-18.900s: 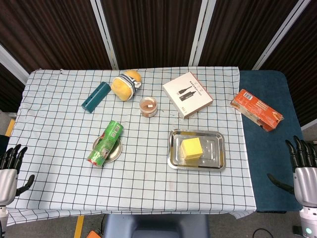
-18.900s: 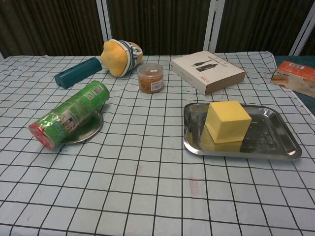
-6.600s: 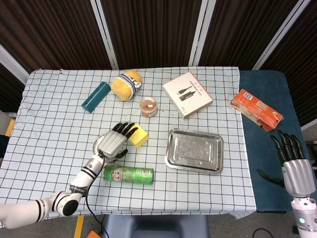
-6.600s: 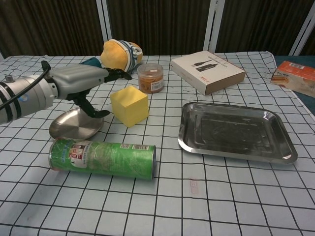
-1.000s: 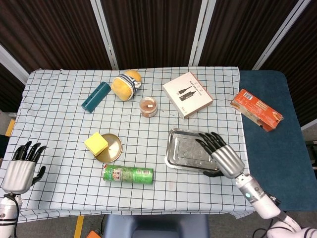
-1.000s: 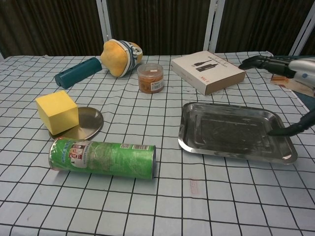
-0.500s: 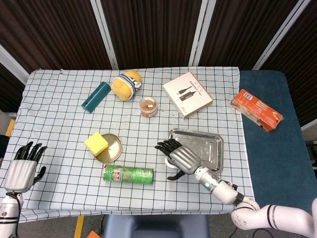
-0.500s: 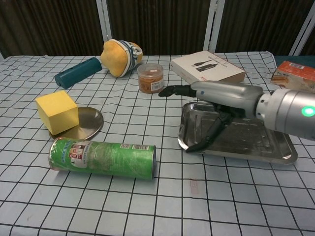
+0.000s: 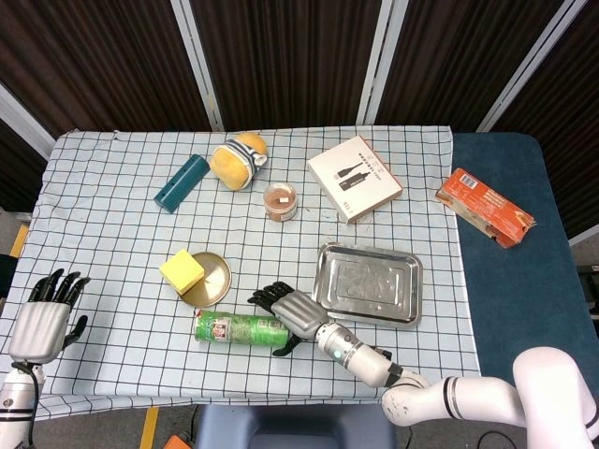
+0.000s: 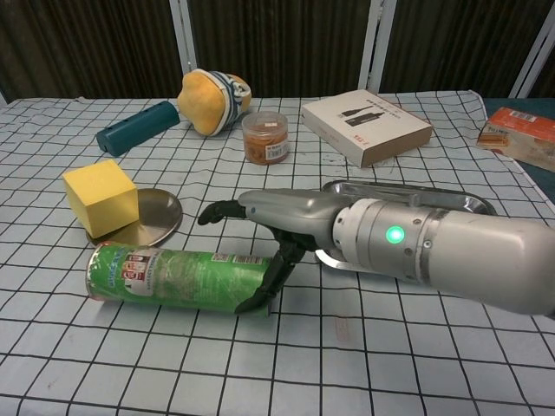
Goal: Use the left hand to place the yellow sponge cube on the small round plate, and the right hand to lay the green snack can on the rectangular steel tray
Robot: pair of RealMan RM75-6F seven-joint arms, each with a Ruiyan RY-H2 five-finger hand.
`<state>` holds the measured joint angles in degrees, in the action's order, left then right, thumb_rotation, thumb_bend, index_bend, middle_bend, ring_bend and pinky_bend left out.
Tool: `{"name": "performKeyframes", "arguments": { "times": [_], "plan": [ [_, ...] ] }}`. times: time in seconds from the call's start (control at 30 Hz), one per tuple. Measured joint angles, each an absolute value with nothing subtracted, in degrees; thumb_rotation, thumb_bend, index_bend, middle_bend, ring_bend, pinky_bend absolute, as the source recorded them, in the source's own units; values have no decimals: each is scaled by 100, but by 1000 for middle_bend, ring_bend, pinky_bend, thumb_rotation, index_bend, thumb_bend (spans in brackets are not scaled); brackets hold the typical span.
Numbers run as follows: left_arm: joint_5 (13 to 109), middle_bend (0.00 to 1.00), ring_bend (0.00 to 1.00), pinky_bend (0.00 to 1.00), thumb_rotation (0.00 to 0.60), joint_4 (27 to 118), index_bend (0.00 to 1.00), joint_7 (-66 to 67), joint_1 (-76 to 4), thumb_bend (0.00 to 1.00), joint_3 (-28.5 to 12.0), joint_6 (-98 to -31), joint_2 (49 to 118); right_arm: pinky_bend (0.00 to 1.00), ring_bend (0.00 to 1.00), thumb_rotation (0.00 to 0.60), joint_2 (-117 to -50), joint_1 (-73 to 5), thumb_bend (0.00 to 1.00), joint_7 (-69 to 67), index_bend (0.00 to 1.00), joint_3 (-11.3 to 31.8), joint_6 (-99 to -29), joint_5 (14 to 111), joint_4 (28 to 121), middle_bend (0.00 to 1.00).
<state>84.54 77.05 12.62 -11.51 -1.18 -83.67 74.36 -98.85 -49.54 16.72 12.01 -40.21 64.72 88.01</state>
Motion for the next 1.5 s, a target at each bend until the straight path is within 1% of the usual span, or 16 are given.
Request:
{"name": "performKeyframes", "arguments": {
  "times": [0.13,0.23,0.3,0.4,0.47,0.5,0.63,0.7,0.77,0.83,0.9,1.03,1.2,1.37,1.5],
  "plan": [
    [8469,152,95,186,600,7721,200,1213,-1138,372,-125,-8350,7418,227,233,600,-10224,-5148,46,1818,283,1215,-4019,6206,8504,250],
    [8469,151,95,186,600,7732,200,1173,-1131,372,-134,-8328,7400,280,296,600,-10436,-5256,46,1866,355,1226,-4053,6116,8327,297],
    [8454,152,95,186,600,7738,200,1147,-1126,372,-145,-8307,7389,330,358,600,-10547,-5294,46,1888,416,1220,-4134,6121,8216,338],
    [8435,152,95,186,600,7756,202,1121,-1120,372,-160,-8273,7371,451,494,600,-10676,-5307,45,1917,551,1197,-4318,6202,8056,438],
    [8438,152,95,186,600,7767,203,1106,-1116,372,-167,-8264,7361,519,557,600,-10760,-5303,46,1948,607,1170,-4473,6288,7932,486],
    [8440,152,95,186,600,7770,203,1101,-1115,372,-169,-8262,7357,541,577,600,-10791,-5298,46,1967,622,1159,-4536,6320,7876,502],
    [8443,152,95,186,600,7787,203,1098,-1112,372,-177,-8239,7350,577,610,600,-10890,-5264,54,2088,647,1121,-4774,6393,7676,528],
    [8450,152,95,186,600,7790,203,1105,-1113,373,-174,-8220,7347,608,641,600,-10918,-5236,101,2147,678,1105,-4893,6432,7606,553],
    [8454,153,95,186,600,7790,204,1115,-1113,371,-173,-8207,7347,644,678,600,-10915,-5195,178,2169,724,1095,-5010,6491,7587,586],
    [8453,152,95,186,600,7793,204,1120,-1113,371,-176,-8194,7346,668,703,600,-10870,-5146,231,2153,765,1094,-5121,6560,7617,613],
    [8449,153,95,186,600,7798,204,1128,-1112,372,-177,-8179,7345,686,722,600,-10749,-5074,263,2119,795,1095,-5255,6645,7730,632],
    [8449,153,95,186,600,7811,204,1174,-1116,372,-177,-8149,7347,698,731,600,-10348,-4887,274,2080,812,1092,-5542,6781,8120,643],
    [8461,155,95,186,600,7836,204,1224,-1124,372,-169,-8106,7352,700,731,600,-9511,-4479,274,2140,814,1010,-6019,6900,8861,643],
    [8445,156,95,186,600,7849,204,1261,-1131,372,-169,-8060,7364,703,732,600,-8685,-3826,274,2248,814,769,-6818,7106,9265,643],
    [8430,158,95,186,600,7885,204,1294,-1125,372,-176,-8049,7371,701,732,600,-8249,-3407,274,2027,814,521,-7055,7234,9207,644]
  ]
}}
